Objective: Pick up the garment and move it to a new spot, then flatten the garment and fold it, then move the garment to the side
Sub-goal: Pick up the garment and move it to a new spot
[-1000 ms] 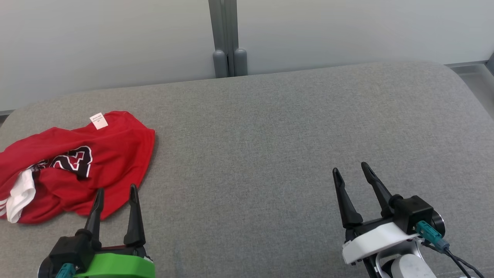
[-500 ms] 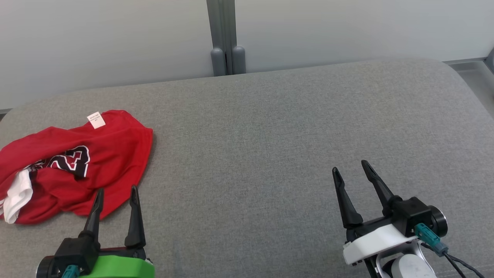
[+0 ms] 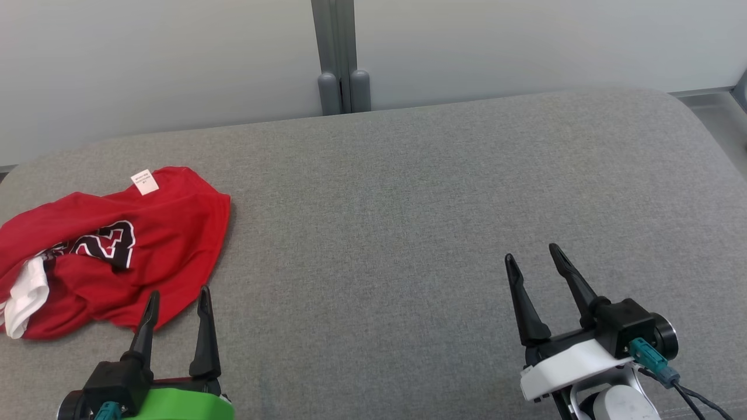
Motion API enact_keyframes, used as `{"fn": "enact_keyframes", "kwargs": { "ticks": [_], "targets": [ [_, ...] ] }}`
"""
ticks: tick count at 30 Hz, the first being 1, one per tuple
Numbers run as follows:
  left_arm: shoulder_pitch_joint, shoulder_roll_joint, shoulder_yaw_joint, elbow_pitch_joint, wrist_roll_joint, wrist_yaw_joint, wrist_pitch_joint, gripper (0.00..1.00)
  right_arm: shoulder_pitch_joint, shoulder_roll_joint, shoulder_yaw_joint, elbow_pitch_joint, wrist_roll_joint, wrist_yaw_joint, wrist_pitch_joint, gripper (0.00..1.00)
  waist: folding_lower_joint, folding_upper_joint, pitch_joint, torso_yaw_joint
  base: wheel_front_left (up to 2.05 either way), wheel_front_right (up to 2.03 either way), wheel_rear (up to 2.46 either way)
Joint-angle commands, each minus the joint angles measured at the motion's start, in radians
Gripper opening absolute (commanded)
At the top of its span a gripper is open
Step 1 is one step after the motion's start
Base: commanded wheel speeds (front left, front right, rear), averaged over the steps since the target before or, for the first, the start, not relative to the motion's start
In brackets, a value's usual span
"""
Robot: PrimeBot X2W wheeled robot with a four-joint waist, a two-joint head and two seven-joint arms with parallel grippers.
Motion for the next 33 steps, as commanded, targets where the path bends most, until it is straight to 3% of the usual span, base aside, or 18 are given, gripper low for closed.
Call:
{"fn": "enact_keyframes", "kwargs": {
  "ticks": [1,14,33],
  "targets": [
    [0.001,0.006,0.004,0.002,-0.002,-0.004,-0.001,1.00,0.012,-0.004,0.001,0.001,-0.001,0.000,-0.003,1.00,0.0000,0.0000,-0.001,0.000,0.00,0.00,0.00],
    [-0.006,0.006,-0.010,0.007,0.012,0.010,-0.001,1.00,0.024,-0.003,0.003,-0.004,-0.009,0.000,-0.003,1.00,0.0000,0.0000,-0.003,0.039,0.00,0.00,0.00],
    [0.028,0.006,-0.012,-0.008,-0.006,0.055,0.000,1.00,0.053,-0.004,0.037,-0.013,-0.022,0.000,-0.003,1.00,0.0000,0.0000,-0.003,0.299,0.00,0.00,0.00]
  ]
}}
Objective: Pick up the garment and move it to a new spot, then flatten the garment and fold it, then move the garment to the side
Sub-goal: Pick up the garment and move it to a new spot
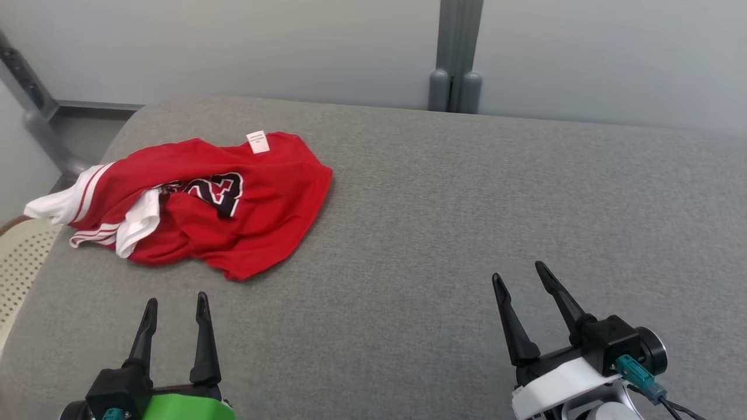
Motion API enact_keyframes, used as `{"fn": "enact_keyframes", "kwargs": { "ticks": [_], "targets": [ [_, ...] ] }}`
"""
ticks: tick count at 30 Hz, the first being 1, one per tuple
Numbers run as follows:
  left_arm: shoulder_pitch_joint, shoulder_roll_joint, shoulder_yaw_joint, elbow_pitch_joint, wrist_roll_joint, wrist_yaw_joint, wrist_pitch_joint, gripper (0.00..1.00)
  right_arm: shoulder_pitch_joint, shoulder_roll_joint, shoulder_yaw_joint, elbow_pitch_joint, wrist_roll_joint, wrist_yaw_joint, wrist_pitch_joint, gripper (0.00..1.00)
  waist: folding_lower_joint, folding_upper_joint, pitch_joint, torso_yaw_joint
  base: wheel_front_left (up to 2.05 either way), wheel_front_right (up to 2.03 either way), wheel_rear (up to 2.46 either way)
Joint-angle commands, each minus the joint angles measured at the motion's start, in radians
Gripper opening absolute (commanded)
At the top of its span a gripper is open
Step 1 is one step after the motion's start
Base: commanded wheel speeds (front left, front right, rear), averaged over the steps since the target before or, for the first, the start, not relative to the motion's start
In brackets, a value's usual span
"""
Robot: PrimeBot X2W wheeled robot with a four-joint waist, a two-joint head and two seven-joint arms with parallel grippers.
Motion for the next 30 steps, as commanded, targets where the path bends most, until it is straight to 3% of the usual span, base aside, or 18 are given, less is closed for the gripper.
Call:
{"fn": "enact_keyframes", "kwargs": {
  "ticks": [1,15,30],
  "targets": [
    [0.008,0.006,0.003,-0.002,-0.008,0.003,0.000,1.00,0.010,-0.004,0.000,-0.003,-0.007,0.000,-0.003,1.00,0.0000,0.0000,0.000,0.057,0.00,0.00,0.00],
    [0.016,0.006,0.014,-0.008,-0.025,0.019,0.000,1.00,0.014,-0.004,-0.005,-0.003,-0.002,0.000,-0.003,1.00,0.0000,0.0000,0.009,0.173,0.00,0.00,0.00],
    [-0.046,0.005,0.045,-0.026,-0.052,0.039,0.000,1.00,-0.035,-0.004,-0.011,-0.004,-0.036,0.000,-0.003,1.00,0.0000,0.0000,0.088,0.173,0.00,0.00,0.00]
  ]
}}
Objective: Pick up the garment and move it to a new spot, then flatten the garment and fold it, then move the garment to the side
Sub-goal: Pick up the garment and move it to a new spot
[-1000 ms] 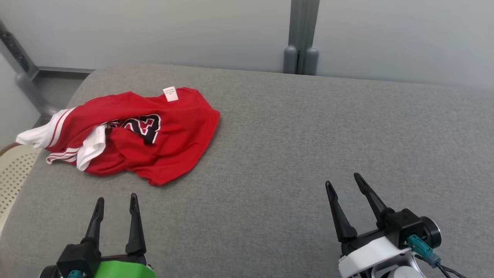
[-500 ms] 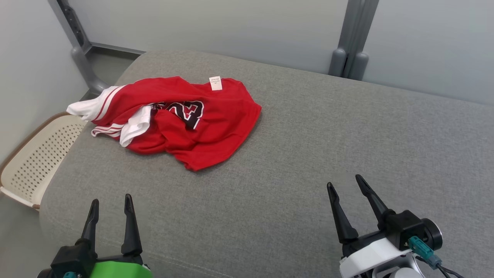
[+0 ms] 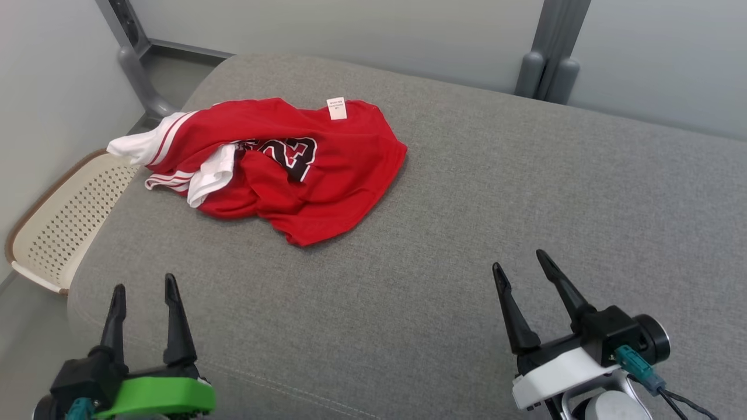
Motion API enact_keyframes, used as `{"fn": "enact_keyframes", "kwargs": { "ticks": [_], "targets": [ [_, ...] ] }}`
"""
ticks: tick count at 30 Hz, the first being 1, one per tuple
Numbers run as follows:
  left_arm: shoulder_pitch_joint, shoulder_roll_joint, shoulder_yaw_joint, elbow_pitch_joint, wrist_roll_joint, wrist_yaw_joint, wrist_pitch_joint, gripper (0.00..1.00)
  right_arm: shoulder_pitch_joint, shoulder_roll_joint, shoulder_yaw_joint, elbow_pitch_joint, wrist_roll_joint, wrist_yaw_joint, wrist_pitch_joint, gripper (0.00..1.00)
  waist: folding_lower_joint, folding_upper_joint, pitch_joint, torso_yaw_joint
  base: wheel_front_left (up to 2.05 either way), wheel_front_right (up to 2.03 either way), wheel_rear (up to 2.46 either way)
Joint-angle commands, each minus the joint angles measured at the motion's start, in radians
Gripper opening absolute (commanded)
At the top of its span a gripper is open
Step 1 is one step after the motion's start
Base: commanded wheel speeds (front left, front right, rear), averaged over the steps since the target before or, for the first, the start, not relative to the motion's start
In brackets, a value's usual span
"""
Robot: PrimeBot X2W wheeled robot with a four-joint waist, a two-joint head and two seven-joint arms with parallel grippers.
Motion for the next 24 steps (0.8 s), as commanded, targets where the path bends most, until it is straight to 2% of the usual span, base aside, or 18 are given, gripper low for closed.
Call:
{"fn": "enact_keyframes", "kwargs": {
  "ticks": [1,4,9,12,13,19,24],
  "targets": [
    [-0.033,0.005,0.010,0.000,-0.016,0.008,0.000,1.00,-0.022,-0.005,-0.006,-0.005,-0.013,0.000,-0.003,1.00,0.0000,0.0000,0.050,-0.016,0.00,0.00,0.00],
    [-0.098,0.005,0.025,0.020,-0.035,-0.002,0.000,1.00,-0.048,-0.016,-0.016,-0.011,-0.036,0.000,-0.003,1.00,0.0000,0.0000,0.108,-0.028,0.00,0.00,0.00],
    [-0.286,0.009,0.059,0.118,-0.021,-0.062,0.000,1.00,-0.100,-0.056,-0.031,-0.031,-0.058,0.000,-0.003,1.00,0.0000,0.0000,0.226,-0.043,0.00,0.00,0.00],
    [-0.425,0.046,0.062,0.231,-0.022,-0.087,0.000,1.00,-0.122,-0.078,-0.043,-0.042,-0.065,0.000,-0.003,1.00,0.0000,0.0000,0.278,-0.048,0.00,0.00,0.00],
    [-0.481,0.074,0.056,0.281,-0.021,-0.095,0.005,1.00,-0.132,-0.086,-0.044,-0.047,-0.070,0.000,-0.003,1.00,0.0000,0.0000,0.300,-0.053,0.00,0.00,0.00],
    [-0.782,0.175,0.041,0.511,-0.074,-0.113,0.165,1.00,-0.169,-0.117,-0.067,-0.071,-0.084,0.000,-0.003,1.00,0.0000,0.0000,0.392,-0.084,0.00,0.00,0.00],
    [-0.986,0.225,0.018,0.676,-0.164,-0.120,0.392,1.00,-0.192,-0.136,-0.075,-0.091,-0.091,0.000,-0.003,1.00,0.0000,0.0000,0.465,-0.116,0.00,0.00,0.00]
  ]
}}
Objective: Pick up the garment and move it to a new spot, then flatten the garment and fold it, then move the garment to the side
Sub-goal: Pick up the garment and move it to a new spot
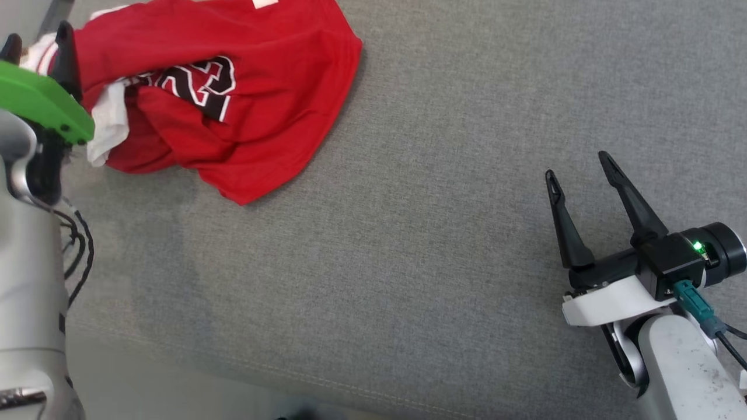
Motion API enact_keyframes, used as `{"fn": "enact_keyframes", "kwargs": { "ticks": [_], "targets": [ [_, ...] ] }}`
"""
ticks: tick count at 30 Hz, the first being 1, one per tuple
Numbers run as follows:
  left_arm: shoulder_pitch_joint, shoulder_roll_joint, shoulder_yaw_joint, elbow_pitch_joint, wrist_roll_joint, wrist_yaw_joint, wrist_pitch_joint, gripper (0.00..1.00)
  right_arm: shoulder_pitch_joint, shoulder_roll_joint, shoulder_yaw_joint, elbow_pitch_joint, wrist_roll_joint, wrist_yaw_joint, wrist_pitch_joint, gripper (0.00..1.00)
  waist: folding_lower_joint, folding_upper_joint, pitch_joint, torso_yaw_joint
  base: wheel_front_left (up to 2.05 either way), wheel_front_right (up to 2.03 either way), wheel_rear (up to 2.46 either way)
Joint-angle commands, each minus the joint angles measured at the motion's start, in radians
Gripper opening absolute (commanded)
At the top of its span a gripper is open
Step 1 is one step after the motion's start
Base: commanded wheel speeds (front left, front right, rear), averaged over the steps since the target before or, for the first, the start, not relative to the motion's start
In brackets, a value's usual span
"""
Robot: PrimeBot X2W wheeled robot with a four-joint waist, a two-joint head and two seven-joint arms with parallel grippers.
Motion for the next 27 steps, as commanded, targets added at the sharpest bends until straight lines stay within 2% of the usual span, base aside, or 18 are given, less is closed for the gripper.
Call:
{"fn": "enact_keyframes", "kwargs": {
  "ticks": [1,4,8,11,14,15,16,21,27],
  "targets": [
    [-0.052,0.013,-0.006,0.025,-0.029,-0.004,0.046,1.00,-0.017,-0.009,-0.001,-0.010,-0.007,-0.001,-0.003,1.00,-0.0001,0.0000,0.094,-0.053,0.00,0.00,0.00],
    [-0.123,0.019,-0.042,0.080,-0.102,-0.005,0.165,1.00,-0.023,-0.014,-0.010,-0.022,-0.011,-0.001,-0.003,1.00,-0.0001,0.0000,0.134,-0.066,0.00,0.00,0.00],
    [-0.155,0.052,-0.103,0.122,-0.169,-0.004,0.269,1.00,-0.038,-0.012,-0.018,-0.027,-0.011,-0.001,-0.003,1.00,-0.0001,0.0000,0.172,-0.083,0.00,0.00,0.00],
    [-0.142,0.059,-0.149,0.137,-0.209,-0.004,0.301,1.00,-0.044,-0.007,-0.032,-0.028,-0.012,-0.001,-0.001,1.00,-0.0001,0.0000,0.187,-0.090,0.00,0.00,0.00],
    [-0.122,0.075,-0.186,0.146,-0.249,-0.004,0.286,1.00,-0.044,-0.005,-0.042,-0.027,-0.014,-0.001,0.000,1.00,-0.0001,0.0000,0.195,-0.091,0.00,0.00,0.00],
    [-0.119,0.079,-0.194,0.148,-0.256,-0.005,0.272,0.58,-0.043,-0.005,-0.045,-0.025,-0.013,-0.001,0.000,1.00,-0.0001,0.0000,0.196,-0.091,0.00,0.00,0.00],
    [-0.117,0.082,-0.204,0.151,-0.259,-0.005,0.250,0.00,-0.044,-0.006,-0.047,-0.023,-0.013,-0.001,0.000,1.00,-0.0001,0.0000,0.196,-0.089,0.00,0.00,0.00],
    [-0.119,0.099,-0.230,0.155,-0.277,-0.004,0.106,0.00,-0.045,0.000,-0.040,-0.010,-0.009,-0.002,0.001,1.00,-0.0001,0.0000,0.172,-0.080,0.00,0.00,0.00],
    [-0.105,0.135,-0.284,0.093,-0.328,-0.004,-0.027,0.00,-0.027,0.023,-0.024,-0.005,0.005,-0.001,-0.001,1.00,-0.0001,0.0000,0.082,-0.080,0.00,0.00,0.00]
  ]
}}
